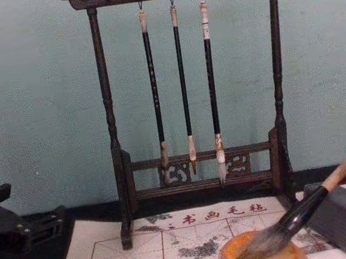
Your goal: Pick up the brush from the inkstone, write on the paper, then place the brush back to its original position.
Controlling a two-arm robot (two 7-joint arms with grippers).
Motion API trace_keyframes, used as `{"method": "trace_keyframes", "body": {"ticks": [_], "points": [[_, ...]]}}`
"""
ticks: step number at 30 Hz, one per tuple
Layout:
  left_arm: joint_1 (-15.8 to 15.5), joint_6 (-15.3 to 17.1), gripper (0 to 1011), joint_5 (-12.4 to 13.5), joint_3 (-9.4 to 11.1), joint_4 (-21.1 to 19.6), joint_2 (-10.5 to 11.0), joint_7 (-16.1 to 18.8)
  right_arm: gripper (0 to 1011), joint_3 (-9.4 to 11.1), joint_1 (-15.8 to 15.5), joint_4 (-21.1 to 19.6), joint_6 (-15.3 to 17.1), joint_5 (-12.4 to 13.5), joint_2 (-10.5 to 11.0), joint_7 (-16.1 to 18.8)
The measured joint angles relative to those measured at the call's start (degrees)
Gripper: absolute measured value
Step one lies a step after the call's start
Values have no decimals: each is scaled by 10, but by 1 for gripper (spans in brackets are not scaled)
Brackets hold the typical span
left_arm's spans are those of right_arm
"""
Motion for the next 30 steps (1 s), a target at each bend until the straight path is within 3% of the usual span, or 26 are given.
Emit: {"method": "trace_keyframes", "body": {"ticks": [7,12,20,30], "points": [[0,0,1001,0,0,0,0,0,1000,10,13,10,23,57,-26,-20],[0,0,1001,0,0,0,0,0,1000,12,26,23,32,78,-38,-35],[0,0,1001,0,0,0,0,0,1000,6,43,41,33,97,-49,-56],[0,0,1001,0,0,0,0,0,1000,-7,60,60,29,115,-54,-54]]}}
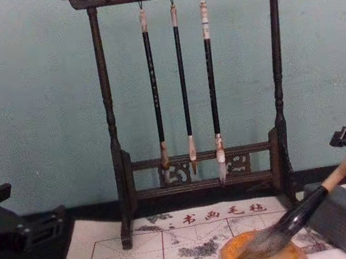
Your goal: Pick up the brush from the inkstone, write on the paper, then place the brush back to its original position.
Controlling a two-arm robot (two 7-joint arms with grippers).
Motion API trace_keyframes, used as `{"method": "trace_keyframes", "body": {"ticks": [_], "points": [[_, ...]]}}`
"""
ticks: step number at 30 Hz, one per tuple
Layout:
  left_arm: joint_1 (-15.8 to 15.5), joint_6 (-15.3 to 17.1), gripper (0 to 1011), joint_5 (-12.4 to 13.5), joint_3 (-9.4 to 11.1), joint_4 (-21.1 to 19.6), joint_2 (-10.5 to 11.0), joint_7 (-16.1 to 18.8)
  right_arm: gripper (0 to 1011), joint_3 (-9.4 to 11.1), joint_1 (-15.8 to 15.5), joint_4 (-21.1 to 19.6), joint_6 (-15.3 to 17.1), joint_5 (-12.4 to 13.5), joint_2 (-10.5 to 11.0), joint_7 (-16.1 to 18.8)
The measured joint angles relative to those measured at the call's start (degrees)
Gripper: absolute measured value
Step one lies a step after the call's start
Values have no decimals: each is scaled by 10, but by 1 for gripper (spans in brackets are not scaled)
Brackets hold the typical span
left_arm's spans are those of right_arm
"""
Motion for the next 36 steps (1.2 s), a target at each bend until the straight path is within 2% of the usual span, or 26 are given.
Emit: {"method": "trace_keyframes", "body": {"ticks": [10,20,36], "points": [[0,0,1001,0,0,0,0,0,1000,0,17,25,-3,36,-12,-1],[0,0,1001,0,0,0,0,0,1000,1,25,34,14,80,-17,-11],[0,0,1001,0,0,0,0,0,1000,-10,40,52,2,106,-16,-16]]}}
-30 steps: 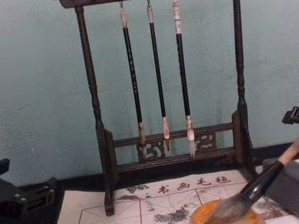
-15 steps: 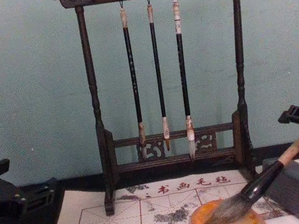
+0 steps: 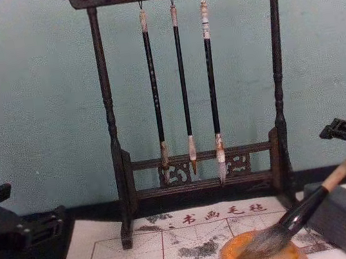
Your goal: Pick up the brush from the inkstone, write on the paper, then place the brush back to its original position.
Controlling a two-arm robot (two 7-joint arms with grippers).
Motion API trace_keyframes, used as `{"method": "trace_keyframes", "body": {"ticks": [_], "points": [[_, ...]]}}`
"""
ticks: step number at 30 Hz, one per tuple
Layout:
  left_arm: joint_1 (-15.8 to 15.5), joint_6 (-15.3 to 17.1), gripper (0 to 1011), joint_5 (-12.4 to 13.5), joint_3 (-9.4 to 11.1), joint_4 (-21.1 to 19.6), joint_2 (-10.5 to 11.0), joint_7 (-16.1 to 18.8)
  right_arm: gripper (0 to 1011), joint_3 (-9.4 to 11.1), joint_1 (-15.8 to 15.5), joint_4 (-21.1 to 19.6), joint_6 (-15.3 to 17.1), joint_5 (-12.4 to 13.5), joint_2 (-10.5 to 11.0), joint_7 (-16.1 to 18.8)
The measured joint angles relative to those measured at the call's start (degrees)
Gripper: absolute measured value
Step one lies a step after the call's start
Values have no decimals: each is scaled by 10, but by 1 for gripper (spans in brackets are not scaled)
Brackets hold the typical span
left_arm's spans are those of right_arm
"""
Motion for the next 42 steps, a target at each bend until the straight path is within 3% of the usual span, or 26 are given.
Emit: {"method": "trace_keyframes", "body": {"ticks": [13,26,39,42], "points": [[0,0,1001,0,0,0,0,0,1000,-16,11,11,-10,14,7,-1],[0,0,1001,0,0,0,0,0,997,-15,10,11,-10,13,7,-1],[0,0,1001,0,0,0,0,0,695,-14,10,10,-10,13,7,0],[0,0,1001,0,0,0,0,0,577,-14,9,10,-10,13,7,0]]}}
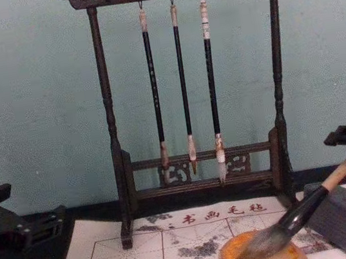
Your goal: Pick up the brush from the inkstone, write on the paper, then place the brush back to its original position.
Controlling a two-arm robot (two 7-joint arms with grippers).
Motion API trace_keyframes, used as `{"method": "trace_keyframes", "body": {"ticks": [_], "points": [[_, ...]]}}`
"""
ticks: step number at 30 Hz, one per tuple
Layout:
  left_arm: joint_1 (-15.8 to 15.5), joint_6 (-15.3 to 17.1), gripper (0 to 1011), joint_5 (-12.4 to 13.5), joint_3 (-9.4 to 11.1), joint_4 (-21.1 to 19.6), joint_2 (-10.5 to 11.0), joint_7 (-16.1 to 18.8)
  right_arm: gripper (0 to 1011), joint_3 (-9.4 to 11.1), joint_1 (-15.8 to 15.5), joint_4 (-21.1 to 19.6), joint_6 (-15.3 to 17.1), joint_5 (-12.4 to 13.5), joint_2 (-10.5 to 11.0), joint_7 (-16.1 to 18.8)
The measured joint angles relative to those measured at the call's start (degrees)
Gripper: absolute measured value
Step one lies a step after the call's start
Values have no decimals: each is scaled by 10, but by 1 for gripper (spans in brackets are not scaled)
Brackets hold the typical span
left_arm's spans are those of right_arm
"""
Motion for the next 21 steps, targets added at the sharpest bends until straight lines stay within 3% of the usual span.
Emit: {"method": "trace_keyframes", "body": {"ticks": [4,6,8,10,21], "points": [[0,0,1001,0,0,0,0,0,476,0,0,0,0,0,0,0],[0,0,1001,0,0,0,0,0,374,0,0,0,0,0,0,0],[0,0,1001,0,0,0,0,0,357,0,0,0,0,0,0,0],[0,0,1001,0,0,0,0,0,221,0,0,0,0,-1,0,0],[0,0,1001,0,0,0,0,0,185,0,0,0,0,-1,0,0]]}}
